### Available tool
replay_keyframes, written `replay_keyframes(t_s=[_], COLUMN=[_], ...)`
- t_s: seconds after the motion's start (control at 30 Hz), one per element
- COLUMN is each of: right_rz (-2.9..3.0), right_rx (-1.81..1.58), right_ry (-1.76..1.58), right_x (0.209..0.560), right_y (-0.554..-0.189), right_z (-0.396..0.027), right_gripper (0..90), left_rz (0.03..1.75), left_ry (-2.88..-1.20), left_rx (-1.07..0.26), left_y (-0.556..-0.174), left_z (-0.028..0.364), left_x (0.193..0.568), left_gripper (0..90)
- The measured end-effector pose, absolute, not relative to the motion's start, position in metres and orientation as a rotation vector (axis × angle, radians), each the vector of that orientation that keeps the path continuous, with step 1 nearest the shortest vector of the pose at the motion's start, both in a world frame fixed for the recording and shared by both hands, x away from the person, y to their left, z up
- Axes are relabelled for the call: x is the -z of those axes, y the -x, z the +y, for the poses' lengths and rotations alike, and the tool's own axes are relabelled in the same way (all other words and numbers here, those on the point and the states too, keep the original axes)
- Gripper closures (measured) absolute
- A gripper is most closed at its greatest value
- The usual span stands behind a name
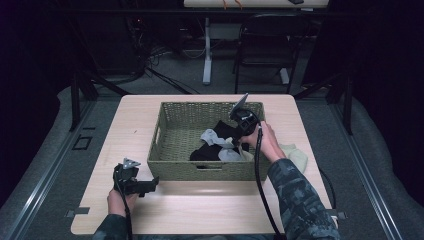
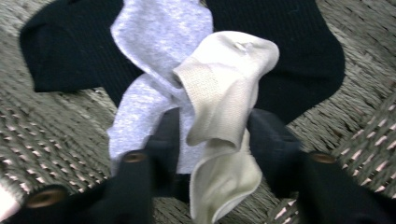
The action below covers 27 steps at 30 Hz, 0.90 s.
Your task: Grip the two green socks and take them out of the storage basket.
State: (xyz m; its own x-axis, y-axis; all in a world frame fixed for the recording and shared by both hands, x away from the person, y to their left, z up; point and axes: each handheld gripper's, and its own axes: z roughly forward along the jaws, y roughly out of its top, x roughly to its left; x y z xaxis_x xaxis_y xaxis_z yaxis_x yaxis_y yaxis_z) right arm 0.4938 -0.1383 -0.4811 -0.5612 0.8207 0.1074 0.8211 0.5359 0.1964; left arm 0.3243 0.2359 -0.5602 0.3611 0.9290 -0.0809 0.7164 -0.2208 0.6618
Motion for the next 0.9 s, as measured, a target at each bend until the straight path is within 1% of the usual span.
replay_keyframes(t_s=[0.03,0.13,0.17,0.2,0.43,0.47,0.7,0.73,0.9], right_rz=[-2.763,-2.761,-2.761,-2.771,-2.788,-2.799,-2.805,-2.814,-2.825], right_rx=[0.307,0.309,0.309,0.31,0.321,0.322,0.381,0.353,0.36], right_ry=[1.45,1.453,1.453,1.448,1.42,1.403,1.41,1.385,1.373], right_x=[0.48,0.478,0.478,0.475,0.456,0.448,0.428,0.421,0.412], right_y=[-0.495,-0.494,-0.494,-0.493,-0.49,-0.49,-0.488,-0.489,-0.49], right_z=[-0.139,-0.138,-0.138,-0.139,-0.14,-0.142,-0.144,-0.145,-0.146], right_gripper=[67.5,81.3,81.3,83.3,84.1,84.2,84.5,84.5,84.6], left_rz=[1.421,1.421,1.421,1.42,1.425,1.423,1.426,1.427,1.43], left_ry=[-2.011,-2.009,-2.009,-2.009,-2.01,-2.01,-2.002,-2.005,-2.004], left_rx=[-0.446,-0.446,-0.446,-0.445,-0.443,-0.443,-0.437,-0.435,-0.431], left_y=[-0.324,-0.324,-0.324,-0.324,-0.325,-0.325,-0.325,-0.326,-0.326], left_z=[0.236,0.236,0.236,0.236,0.236,0.236,0.236,0.236,0.237], left_x=[0.56,0.56,0.56,0.56,0.56,0.56,0.561,0.562,0.562], left_gripper=[0.0,0.0,0.0,0.0,0.0,0.0,0.0,0.0,0.0])
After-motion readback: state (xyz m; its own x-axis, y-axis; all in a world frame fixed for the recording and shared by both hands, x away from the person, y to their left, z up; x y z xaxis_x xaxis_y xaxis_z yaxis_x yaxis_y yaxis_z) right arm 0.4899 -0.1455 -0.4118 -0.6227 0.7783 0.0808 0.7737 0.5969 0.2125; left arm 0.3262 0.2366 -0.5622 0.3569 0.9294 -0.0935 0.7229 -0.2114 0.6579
